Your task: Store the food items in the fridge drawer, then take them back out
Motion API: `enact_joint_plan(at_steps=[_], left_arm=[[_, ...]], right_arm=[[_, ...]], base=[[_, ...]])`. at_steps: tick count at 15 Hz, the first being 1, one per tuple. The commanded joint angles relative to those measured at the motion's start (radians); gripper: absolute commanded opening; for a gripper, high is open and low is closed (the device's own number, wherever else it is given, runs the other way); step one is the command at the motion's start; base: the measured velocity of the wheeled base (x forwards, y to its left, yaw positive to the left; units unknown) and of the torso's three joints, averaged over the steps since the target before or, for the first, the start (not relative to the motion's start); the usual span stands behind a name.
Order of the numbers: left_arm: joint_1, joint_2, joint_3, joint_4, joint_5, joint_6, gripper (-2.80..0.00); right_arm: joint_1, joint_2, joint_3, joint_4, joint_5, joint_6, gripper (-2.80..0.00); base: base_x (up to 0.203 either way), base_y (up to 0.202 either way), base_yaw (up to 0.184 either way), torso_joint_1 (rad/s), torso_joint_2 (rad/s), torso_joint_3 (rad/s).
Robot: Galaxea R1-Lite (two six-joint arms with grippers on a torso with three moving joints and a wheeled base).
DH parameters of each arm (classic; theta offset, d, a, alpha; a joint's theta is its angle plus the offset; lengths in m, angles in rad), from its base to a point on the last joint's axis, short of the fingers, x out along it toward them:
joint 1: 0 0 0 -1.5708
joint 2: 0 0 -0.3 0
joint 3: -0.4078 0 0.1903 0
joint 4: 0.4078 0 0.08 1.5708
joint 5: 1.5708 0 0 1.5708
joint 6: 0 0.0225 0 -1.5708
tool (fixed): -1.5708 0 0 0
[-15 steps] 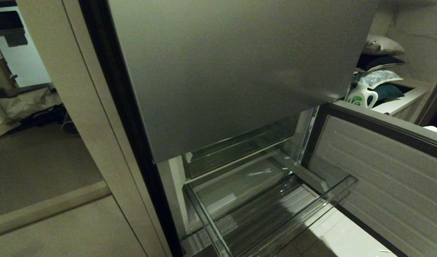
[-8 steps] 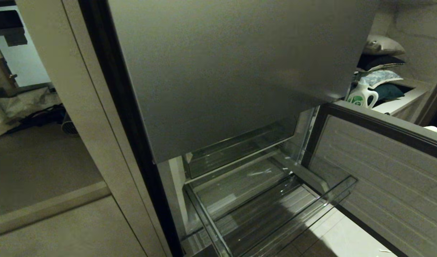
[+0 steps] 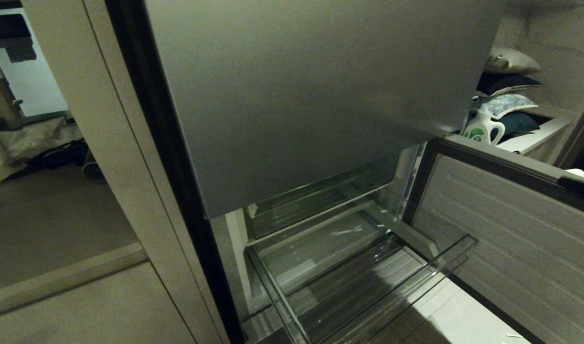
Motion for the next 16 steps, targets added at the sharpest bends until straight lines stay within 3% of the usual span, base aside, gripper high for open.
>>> enact_joint_plan(at_steps=[1,3,5,10,16], left_arm=[[0.001,0.001,0.000,0.000,0.000,0.000,-2.80],[0.000,0.001,0.000,0.000,0.000,0.000,-2.80],[0.000,0.001,0.000,0.000,0.000,0.000,-2.80],[0.001,0.001,0.000,0.000,0.000,0.000,-2.80],[0.000,0.001,0.000,0.000,0.000,0.000,-2.80]], right_arm=[[0.101,0.013,0.196,-0.017,-0.109,0.007,-2.80],[0.132,0.040,0.314,-0.046,-0.149,0.026,-2.80],[0.190,0.088,0.351,-0.030,-0.159,0.025,-2.80],[0.252,0.327,0.321,-0.039,-0.161,0.024,-2.80],[0.264,0.672,0.202,-0.141,-0.149,0.025,-2.80]], base=[[0.000,0.000,0.000,0.000,0.00,0.000],[0.000,0.000,0.000,0.000,0.00,0.000],[0.000,0.000,0.000,0.000,0.00,0.000],[0.000,0.000,0.000,0.000,0.00,0.000],[0.000,0.000,0.000,0.000,0.00,0.000]])
